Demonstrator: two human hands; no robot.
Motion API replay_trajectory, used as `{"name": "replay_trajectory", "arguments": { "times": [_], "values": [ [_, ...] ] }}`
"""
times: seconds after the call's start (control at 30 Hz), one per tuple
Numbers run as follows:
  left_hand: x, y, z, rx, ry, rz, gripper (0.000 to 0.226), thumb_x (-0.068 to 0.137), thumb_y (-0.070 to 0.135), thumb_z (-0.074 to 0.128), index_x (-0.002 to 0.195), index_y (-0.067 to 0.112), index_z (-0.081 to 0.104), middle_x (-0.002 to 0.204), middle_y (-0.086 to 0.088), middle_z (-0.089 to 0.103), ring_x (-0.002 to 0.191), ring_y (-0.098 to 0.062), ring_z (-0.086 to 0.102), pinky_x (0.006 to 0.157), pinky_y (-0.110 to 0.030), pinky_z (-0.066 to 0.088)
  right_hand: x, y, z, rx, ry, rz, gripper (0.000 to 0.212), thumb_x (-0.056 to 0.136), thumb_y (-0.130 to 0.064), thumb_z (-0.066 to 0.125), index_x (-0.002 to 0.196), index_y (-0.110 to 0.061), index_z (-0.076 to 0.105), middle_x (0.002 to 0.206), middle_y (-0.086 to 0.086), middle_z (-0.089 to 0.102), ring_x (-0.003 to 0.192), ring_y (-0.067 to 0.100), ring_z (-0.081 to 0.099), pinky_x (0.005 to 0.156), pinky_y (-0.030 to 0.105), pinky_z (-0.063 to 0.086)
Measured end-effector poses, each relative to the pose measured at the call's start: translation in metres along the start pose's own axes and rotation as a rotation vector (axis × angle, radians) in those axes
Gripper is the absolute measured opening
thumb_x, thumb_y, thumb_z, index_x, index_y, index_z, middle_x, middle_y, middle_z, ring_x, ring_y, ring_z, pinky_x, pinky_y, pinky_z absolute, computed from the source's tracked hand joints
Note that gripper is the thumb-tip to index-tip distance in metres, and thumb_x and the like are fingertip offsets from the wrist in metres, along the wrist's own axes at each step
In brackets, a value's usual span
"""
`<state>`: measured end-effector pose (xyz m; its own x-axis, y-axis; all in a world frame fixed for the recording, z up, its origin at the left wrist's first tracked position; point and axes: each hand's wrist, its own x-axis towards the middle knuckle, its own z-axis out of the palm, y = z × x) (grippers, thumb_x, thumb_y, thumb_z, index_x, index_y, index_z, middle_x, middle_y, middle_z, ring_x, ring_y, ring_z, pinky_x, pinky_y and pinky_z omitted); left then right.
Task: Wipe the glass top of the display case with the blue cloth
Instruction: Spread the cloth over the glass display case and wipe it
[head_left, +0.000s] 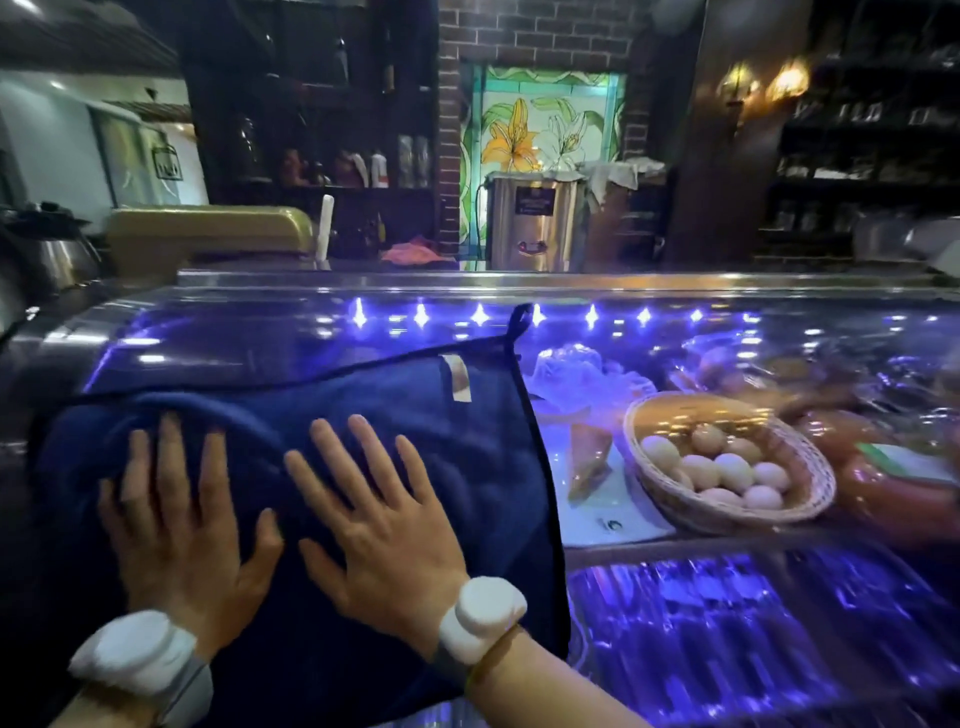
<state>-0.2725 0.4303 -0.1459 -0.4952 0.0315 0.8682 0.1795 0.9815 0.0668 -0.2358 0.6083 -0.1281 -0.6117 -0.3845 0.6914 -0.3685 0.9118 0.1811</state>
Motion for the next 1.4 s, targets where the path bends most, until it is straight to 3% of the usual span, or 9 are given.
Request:
{"name": "replay_trajectory", "arguments": {
  "times": [0.23,0.47,0.63,0.8,1.0,1.13,1.23,1.4],
  "values": [
    [0.026,0.103,0.000,0.031,-0.024,0.107,0.076,0.082,0.047,0.036,0.146,0.007,0.029,0.156,-0.026,0.023,0.143,-0.045,0.020,0.112,-0.063,0.013,-0.034,0.089,-0.039,-0.033,0.048,0.156,0.072,0.086,-0.051,0.046,0.151,-0.032,0.022,0.163,-0.002,0.017,0.151,0.023,0.009,0.119,0.044,0.006],
    [0.024,0.289,0.004,-0.068,-0.086,0.209,0.085,0.075,0.049,0.043,0.149,0.011,0.023,0.159,-0.022,0.016,0.147,-0.041,0.010,0.115,-0.062,0.004,-0.130,0.225,-0.079,-0.145,0.109,0.324,0.070,0.087,-0.050,0.047,0.151,-0.030,0.025,0.162,0.002,0.021,0.150,0.025,0.012,0.118,0.046,0.011],
    [0.013,0.411,0.000,-0.131,-0.189,0.433,0.092,0.068,0.047,0.047,0.148,0.008,0.026,0.157,-0.024,0.022,0.146,-0.044,0.012,0.114,-0.066,0.005,-0.205,0.287,-0.089,-0.152,0.146,0.421,0.062,0.093,-0.040,0.034,0.152,-0.025,0.020,0.160,0.005,0.020,0.149,0.028,0.012,0.117,0.047,0.016],
    [0.019,0.479,-0.006,-0.221,-0.274,0.590,0.084,0.075,0.049,0.044,0.148,0.011,0.027,0.159,-0.020,0.020,0.148,-0.040,0.012,0.114,-0.065,0.007,-0.245,0.342,-0.111,-0.163,0.130,0.544,0.064,0.092,-0.042,0.034,0.150,-0.017,0.020,0.157,0.017,0.023,0.146,0.038,0.018,0.116,0.054,0.019],
    [0.085,0.510,0.001,-0.324,-0.282,0.510,0.069,0.081,0.047,0.034,0.142,0.016,0.039,0.151,-0.012,0.041,0.140,-0.036,0.034,0.111,-0.063,0.019,-0.188,0.384,-0.148,-0.205,0.066,0.608,0.067,0.090,-0.045,0.025,0.150,-0.016,0.027,0.159,0.012,0.024,0.148,0.034,0.017,0.117,0.054,0.016],
    [0.141,0.507,0.017,-0.354,-0.444,0.383,0.071,0.079,0.054,0.015,0.135,0.023,0.045,0.147,-0.005,0.047,0.135,-0.031,0.039,0.107,-0.061,0.020,-0.130,0.409,-0.168,-0.199,-0.070,0.657,0.072,0.085,-0.058,0.013,0.149,-0.028,0.027,0.160,0.001,0.027,0.148,0.025,0.018,0.117,0.049,0.014],
    [0.174,0.482,0.030,-0.353,-0.560,0.322,0.072,0.076,0.061,0.011,0.128,0.029,0.048,0.144,0.000,0.049,0.133,-0.029,0.040,0.105,-0.056,0.024,-0.090,0.422,-0.166,-0.157,-0.186,0.669,0.065,0.091,-0.060,0.023,0.147,-0.029,0.032,0.159,0.000,0.029,0.147,0.025,0.021,0.117,0.050,0.016],
    [0.194,0.414,0.028,-0.247,-0.671,0.248,0.068,0.083,0.063,0.016,0.139,0.034,0.041,0.152,0.003,0.041,0.136,-0.029,0.037,0.109,-0.051,0.025,-0.029,0.405,-0.149,-0.049,-0.290,0.529,0.059,0.091,-0.060,0.027,0.139,-0.030,0.042,0.152,-0.003,0.041,0.140,0.022,0.034,0.110,0.052,0.024]
  ]
}}
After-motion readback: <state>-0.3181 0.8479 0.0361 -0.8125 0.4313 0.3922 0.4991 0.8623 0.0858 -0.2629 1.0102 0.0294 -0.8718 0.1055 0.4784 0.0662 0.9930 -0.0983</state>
